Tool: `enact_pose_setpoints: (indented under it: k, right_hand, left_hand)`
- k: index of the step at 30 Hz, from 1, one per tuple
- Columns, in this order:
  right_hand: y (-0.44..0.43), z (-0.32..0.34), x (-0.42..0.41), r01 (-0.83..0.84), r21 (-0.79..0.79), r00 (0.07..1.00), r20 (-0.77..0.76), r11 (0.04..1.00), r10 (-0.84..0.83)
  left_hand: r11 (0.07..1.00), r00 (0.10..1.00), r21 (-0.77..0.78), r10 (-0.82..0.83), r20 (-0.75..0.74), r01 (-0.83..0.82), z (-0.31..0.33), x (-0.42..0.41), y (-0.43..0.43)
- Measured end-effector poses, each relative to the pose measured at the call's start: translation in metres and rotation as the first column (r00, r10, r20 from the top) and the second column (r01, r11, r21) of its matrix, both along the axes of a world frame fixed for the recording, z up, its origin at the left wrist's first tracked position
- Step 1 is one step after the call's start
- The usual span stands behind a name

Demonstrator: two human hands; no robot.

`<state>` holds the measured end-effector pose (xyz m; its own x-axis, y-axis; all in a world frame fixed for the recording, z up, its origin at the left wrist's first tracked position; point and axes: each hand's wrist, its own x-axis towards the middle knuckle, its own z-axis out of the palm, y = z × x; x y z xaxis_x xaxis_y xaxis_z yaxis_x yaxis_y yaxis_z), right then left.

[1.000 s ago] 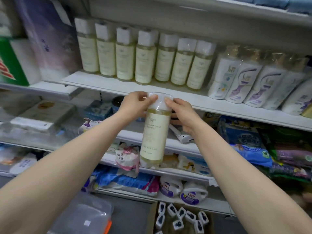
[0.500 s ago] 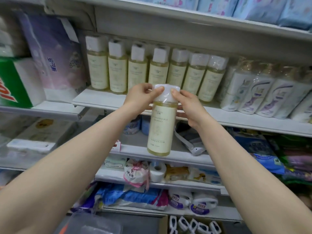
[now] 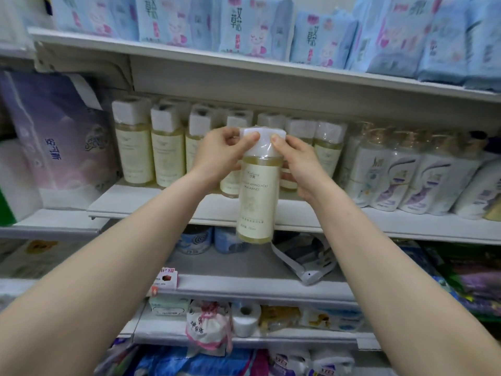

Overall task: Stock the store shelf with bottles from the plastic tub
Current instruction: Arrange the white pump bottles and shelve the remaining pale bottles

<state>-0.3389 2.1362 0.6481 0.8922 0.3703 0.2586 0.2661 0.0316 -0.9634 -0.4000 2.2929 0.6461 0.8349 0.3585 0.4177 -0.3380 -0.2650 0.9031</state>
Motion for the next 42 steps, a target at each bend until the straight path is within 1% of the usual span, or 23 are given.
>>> enact_pose_setpoints:
  k: [5,8,12,19,23,26,30,35,37,40,42]
  right_hand:
    - [0.000,0.005,0.023,0.009,0.015,0.999,0.031,1.000,-0.009]
    - [0.000,0.001,0.033,0.006,0.041,1.000,0.017,0.999,-0.007]
    - [0.003,-0.006,0.042,0.004,0.065,1.000,-0.013,0.998,-0.003]
    - [0.006,-0.017,0.044,0.034,0.068,0.999,0.013,0.997,-0.035]
    - [0.006,-0.032,0.039,0.063,0.128,0.997,0.023,0.990,-0.067]
    - [0.007,-0.046,0.033,0.077,0.154,0.997,0.009,0.985,-0.079]
    - [0.000,-0.067,0.022,0.133,0.087,0.990,0.025,0.987,-0.135]
    - [-0.010,-0.103,0.003,0.152,0.008,0.988,0.004,0.988,-0.152]
    - [-0.011,-0.114,-0.006,0.223,-0.021,0.975,0.004,0.975,-0.223]
    - [-0.010,-0.125,-0.017,0.349,-0.008,0.936,0.041,0.937,-0.348]
    - [-0.005,-0.129,-0.022,0.368,-0.016,0.928,0.069,0.930,-0.367]
  left_hand:
    - [0.999,0.999,0.048,0.014,0.037,-0.016,0.005,0.025,-0.001]
    - [0.996,0.999,0.083,0.028,0.046,-0.032,0.002,0.035,-0.003]
    - [0.996,0.998,0.079,0.044,0.047,-0.047,-0.007,0.045,-0.001]
    - [0.996,0.998,0.058,0.058,0.039,-0.061,-0.014,0.050,0.000]
    - [0.995,0.997,0.067,0.066,0.037,-0.068,-0.026,0.046,-0.004]
    - [0.997,0.999,0.056,0.043,0.025,-0.044,-0.042,0.042,-0.007]
    - [0.997,0.999,0.071,0.032,-0.030,-0.030,-0.065,0.031,-0.008]
    - [0.992,0.992,0.095,0.092,-0.090,-0.084,-0.095,0.014,-0.014]
    - [0.989,0.986,0.110,0.112,-0.121,-0.099,-0.105,0.008,-0.017]
    - [0.988,0.978,0.123,0.113,-0.173,-0.092,-0.117,0.000,-0.018]
    - [0.986,0.976,0.146,0.106,-0.190,-0.079,-0.120,-0.003,-0.017]
